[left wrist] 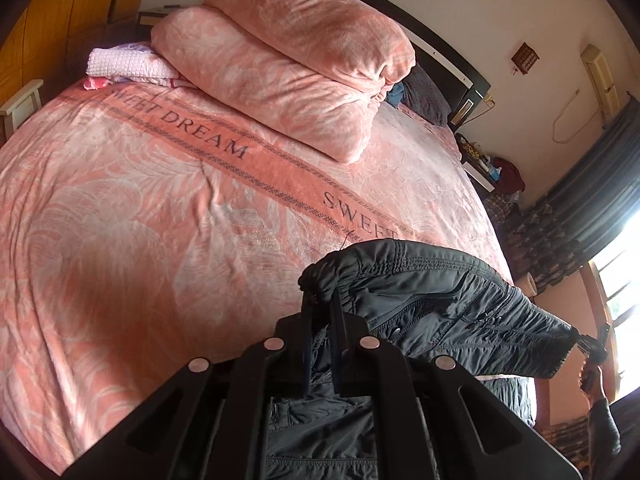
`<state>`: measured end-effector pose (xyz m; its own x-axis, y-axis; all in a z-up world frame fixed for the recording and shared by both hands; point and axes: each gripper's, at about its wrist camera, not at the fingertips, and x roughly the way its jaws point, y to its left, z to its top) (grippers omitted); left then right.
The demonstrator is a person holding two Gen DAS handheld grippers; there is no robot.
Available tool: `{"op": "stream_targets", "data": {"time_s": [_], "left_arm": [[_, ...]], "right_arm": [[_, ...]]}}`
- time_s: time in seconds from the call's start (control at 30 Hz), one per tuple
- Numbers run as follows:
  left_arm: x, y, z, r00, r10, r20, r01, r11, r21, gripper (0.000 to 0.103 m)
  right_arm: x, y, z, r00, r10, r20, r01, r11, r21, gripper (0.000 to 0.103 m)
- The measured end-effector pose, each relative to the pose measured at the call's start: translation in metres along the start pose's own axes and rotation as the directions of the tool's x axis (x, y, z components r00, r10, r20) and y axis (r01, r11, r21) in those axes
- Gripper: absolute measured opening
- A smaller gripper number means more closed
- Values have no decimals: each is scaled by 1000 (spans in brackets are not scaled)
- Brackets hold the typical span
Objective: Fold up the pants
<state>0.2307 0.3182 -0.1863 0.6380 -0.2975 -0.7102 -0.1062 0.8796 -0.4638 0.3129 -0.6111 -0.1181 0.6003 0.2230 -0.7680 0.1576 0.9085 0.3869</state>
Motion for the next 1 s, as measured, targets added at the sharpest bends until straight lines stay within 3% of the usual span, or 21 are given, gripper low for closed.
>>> {"op": "stream_targets", "data": {"time_s": [0.4,0.83,0.9,1.0], "left_arm": [[-47,17,-64,999,-43,23,45,998,-52,7],[-48,70,-152,999,-38,-24,34,989,-144,11],[-47,75,-165,999,-26,-35,20,989,-146,12],[-42,84,-185,997,19,-75,-30,988,-148,14]], "right_arm": [[-67,-19,-106,996,4,87,-8,999,41,6],[-98,-21,-201,987,-48,156,40,998,49,10],[-100,-25,-215,986,-55,158,44,997,70,15],[-98,-34,-239,986,-73,151,54,991,122,49]]}}
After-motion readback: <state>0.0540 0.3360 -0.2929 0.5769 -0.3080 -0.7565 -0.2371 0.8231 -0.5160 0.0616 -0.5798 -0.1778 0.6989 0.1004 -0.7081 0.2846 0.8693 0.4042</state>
